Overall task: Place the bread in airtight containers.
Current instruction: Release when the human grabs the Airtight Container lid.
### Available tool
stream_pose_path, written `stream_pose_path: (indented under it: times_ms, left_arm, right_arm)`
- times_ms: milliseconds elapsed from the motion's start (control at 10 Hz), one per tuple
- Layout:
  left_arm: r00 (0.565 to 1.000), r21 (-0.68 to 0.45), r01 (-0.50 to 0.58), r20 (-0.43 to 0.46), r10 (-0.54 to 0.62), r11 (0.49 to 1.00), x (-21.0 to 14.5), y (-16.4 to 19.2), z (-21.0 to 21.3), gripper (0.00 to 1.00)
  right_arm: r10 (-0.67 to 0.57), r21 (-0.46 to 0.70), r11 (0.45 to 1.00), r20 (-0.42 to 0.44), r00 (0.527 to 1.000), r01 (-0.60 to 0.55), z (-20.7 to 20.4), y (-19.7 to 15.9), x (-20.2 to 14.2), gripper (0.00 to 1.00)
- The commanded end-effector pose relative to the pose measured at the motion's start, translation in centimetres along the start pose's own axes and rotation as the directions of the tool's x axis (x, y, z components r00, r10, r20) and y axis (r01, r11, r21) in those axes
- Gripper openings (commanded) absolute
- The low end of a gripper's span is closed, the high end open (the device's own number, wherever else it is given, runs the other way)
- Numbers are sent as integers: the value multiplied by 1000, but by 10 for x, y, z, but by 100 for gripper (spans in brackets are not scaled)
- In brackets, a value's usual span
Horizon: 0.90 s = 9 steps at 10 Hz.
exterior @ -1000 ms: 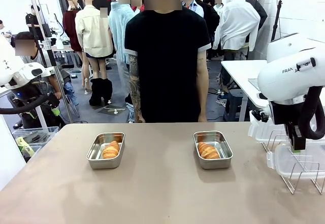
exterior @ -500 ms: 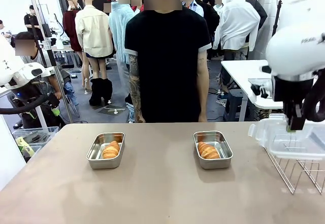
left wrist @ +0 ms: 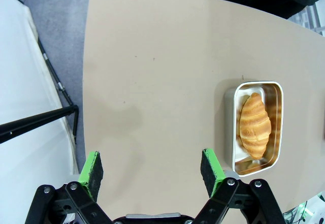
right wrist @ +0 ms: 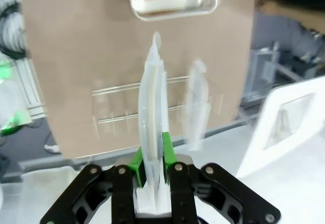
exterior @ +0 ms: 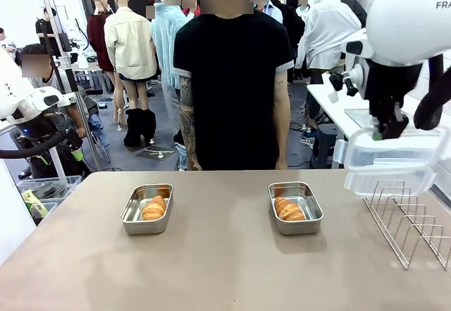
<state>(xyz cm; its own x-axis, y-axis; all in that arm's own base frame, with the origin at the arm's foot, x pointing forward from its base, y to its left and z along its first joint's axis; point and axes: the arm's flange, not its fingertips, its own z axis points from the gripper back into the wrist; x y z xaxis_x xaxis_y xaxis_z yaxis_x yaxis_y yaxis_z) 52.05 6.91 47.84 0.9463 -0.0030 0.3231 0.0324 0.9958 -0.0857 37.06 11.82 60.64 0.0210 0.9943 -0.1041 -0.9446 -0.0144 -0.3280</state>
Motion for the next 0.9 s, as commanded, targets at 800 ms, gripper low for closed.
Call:
stream_pose_path:
  times_ms: [800]
  left_arm:
    - [1000, 10, 6, -2, -6, 1000, -1, 1, 2, 100]
  right_arm:
    - [173, -180, 971, 59, 983, -160, 0, -92, 53, 0]
